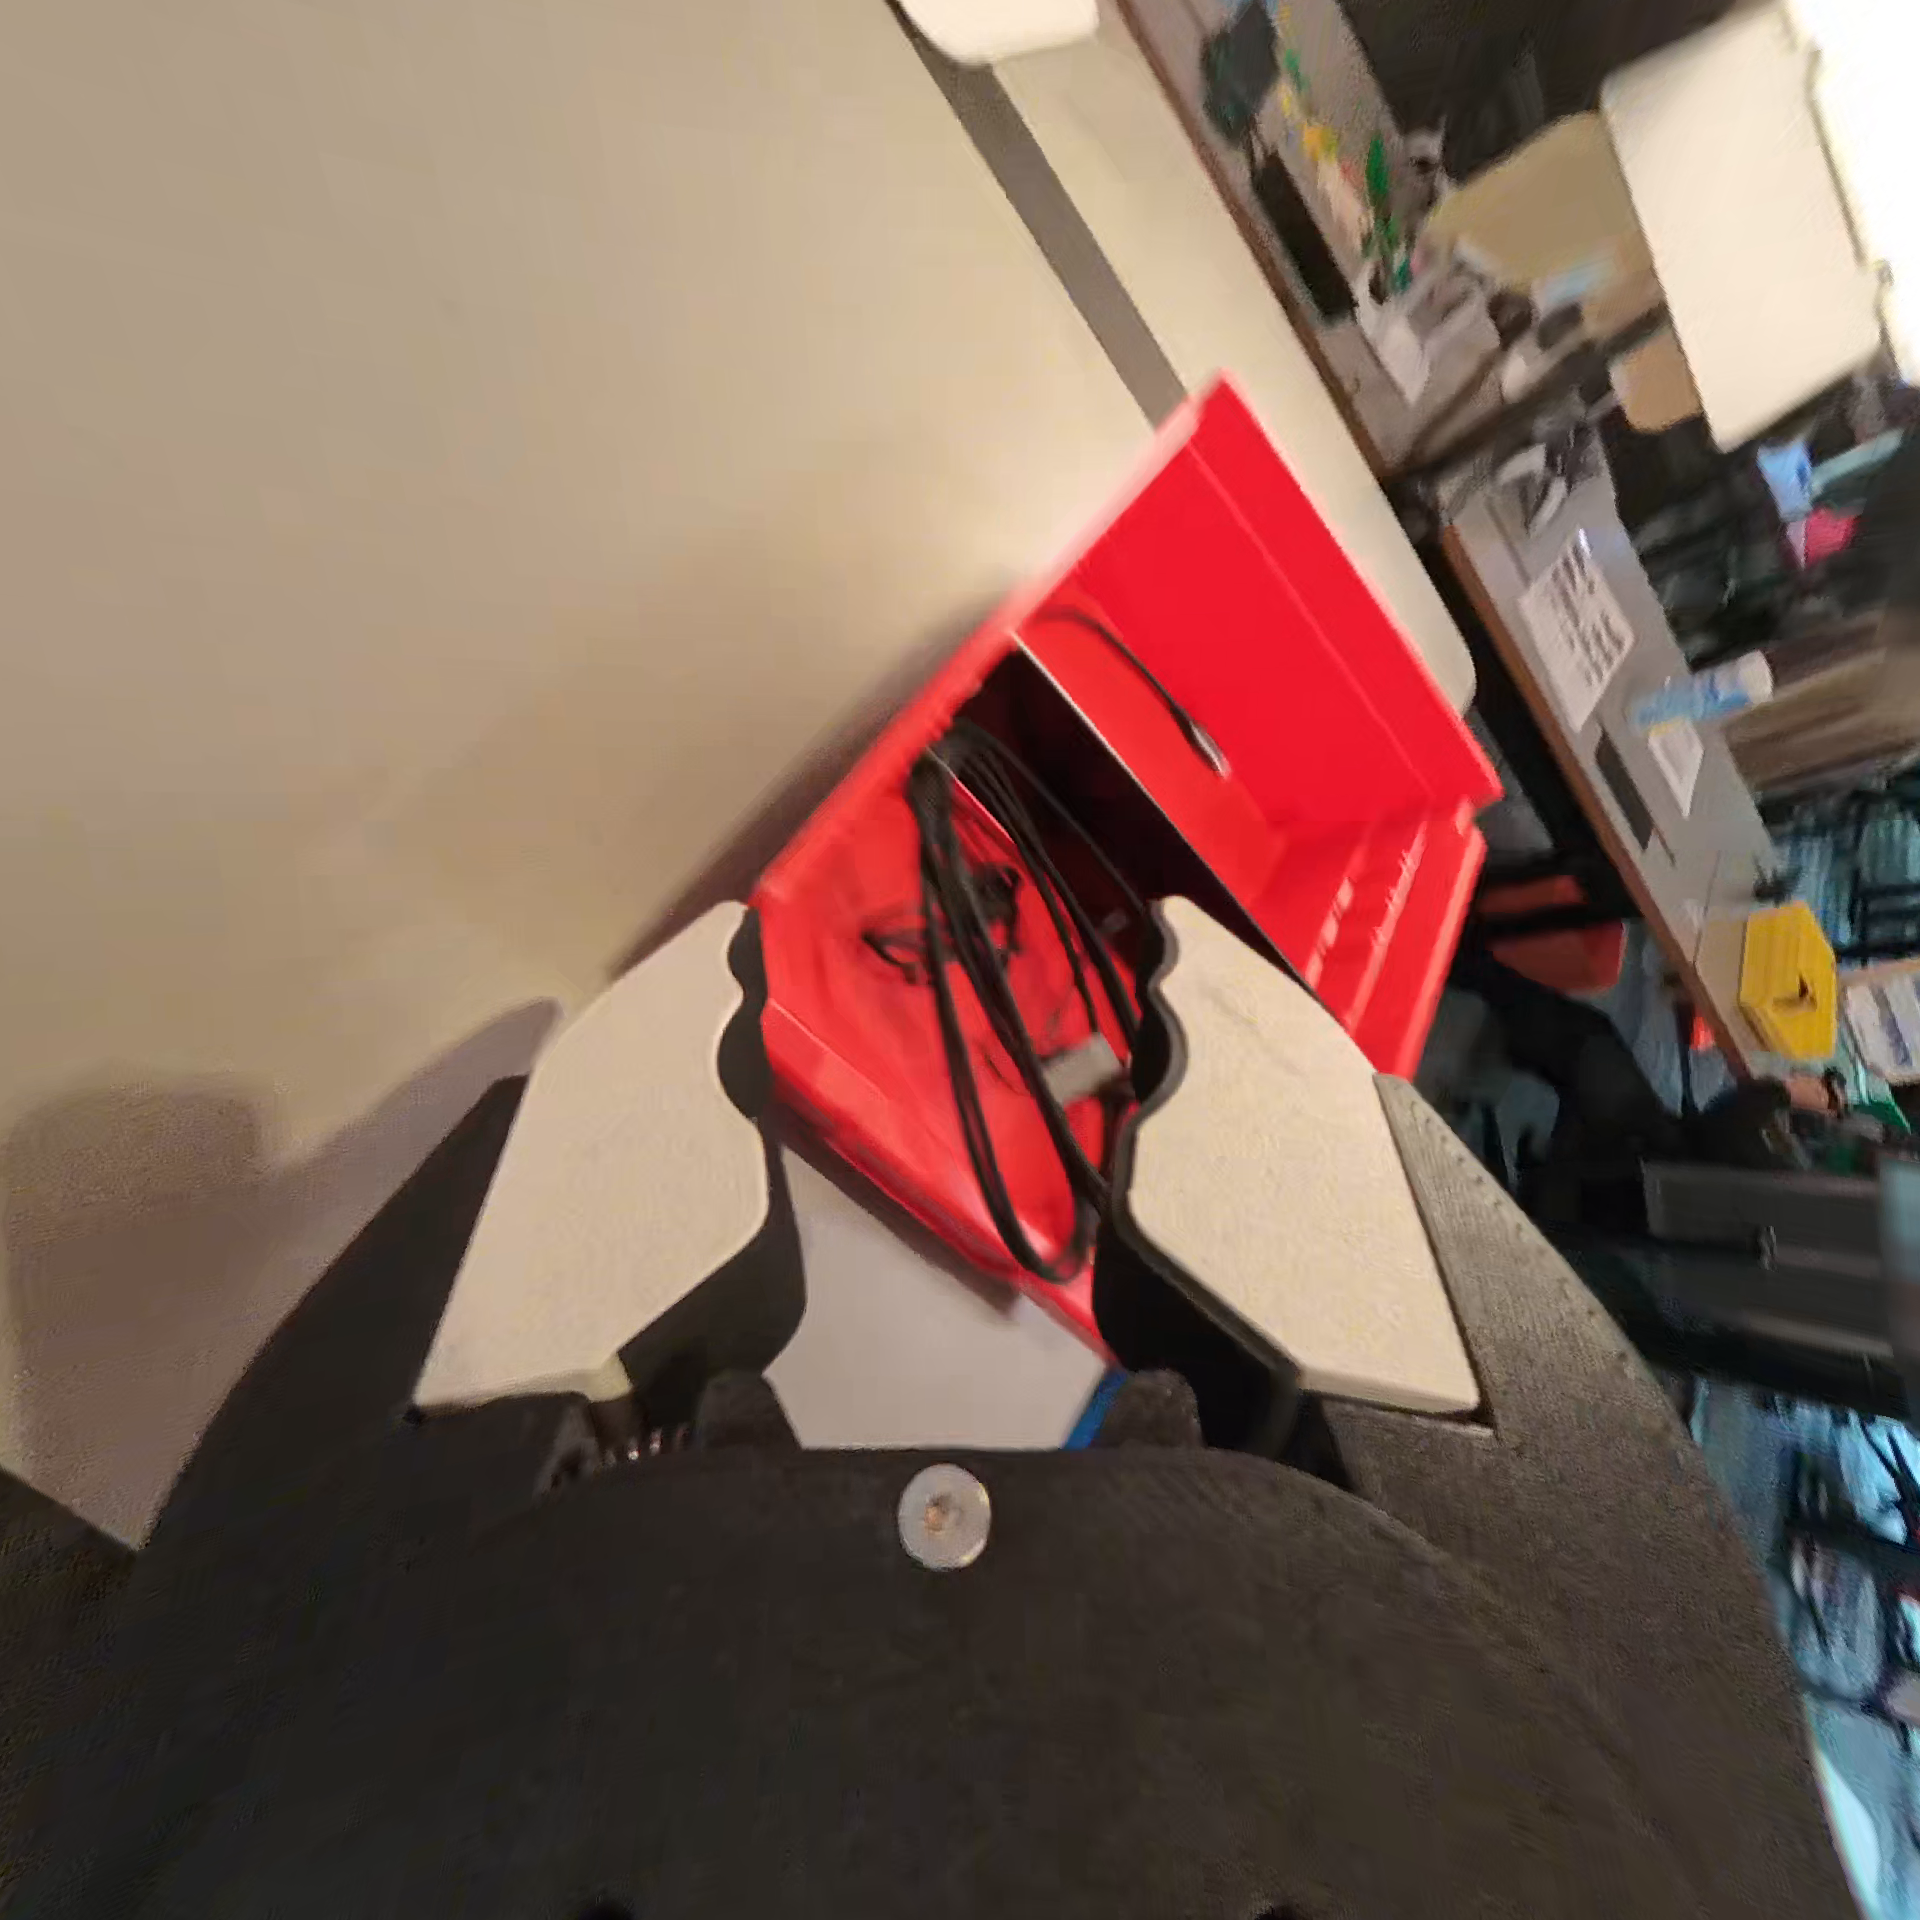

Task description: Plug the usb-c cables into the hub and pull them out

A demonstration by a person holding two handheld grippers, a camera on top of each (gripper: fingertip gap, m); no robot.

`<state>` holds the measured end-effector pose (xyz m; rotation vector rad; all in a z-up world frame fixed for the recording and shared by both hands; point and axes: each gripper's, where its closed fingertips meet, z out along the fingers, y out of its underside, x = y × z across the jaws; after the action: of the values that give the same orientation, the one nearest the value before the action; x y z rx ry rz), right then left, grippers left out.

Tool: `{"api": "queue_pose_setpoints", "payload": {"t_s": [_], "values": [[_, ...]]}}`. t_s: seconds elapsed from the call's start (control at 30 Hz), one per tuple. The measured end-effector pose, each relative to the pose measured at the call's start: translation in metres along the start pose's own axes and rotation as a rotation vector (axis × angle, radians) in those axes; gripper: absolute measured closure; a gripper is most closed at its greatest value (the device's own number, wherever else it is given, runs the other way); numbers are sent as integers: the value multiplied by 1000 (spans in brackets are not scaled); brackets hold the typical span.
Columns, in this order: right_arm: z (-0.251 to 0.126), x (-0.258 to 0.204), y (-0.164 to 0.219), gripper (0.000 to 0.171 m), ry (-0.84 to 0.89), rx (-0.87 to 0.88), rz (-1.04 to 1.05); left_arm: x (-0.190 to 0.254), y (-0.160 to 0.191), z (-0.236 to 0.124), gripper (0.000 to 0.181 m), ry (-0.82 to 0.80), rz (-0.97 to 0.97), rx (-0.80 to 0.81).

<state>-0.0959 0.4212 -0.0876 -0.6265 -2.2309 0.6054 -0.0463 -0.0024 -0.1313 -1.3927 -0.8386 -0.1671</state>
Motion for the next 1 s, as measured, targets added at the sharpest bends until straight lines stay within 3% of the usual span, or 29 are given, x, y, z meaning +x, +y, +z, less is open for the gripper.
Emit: {"api": "queue_pose_setpoints", "payload": {"t_s": [0.3,0.47,0.57,0.77,0.9,1.0], "values": [[59,-191,-105,106,-382,242,-72,-41,-10,-59,136,-245,67,19],[79,-263,-192,117,-522,389,41,-57,-10,-104,137,-387,67,103],[94,-300,-224,122,-589,339,52,-58,0,-115,137,-419,44,136],[117,-354,-217,120,-729,101,-68,-46,1,-116,137,-392,44,194],[125,-369,-213,120,-715,54,-114,-42,4,-113,137,-361,33,177],[126,-381,-220,138,-699,73,-123,-40,7,-109,137,-336,26,149]]}}
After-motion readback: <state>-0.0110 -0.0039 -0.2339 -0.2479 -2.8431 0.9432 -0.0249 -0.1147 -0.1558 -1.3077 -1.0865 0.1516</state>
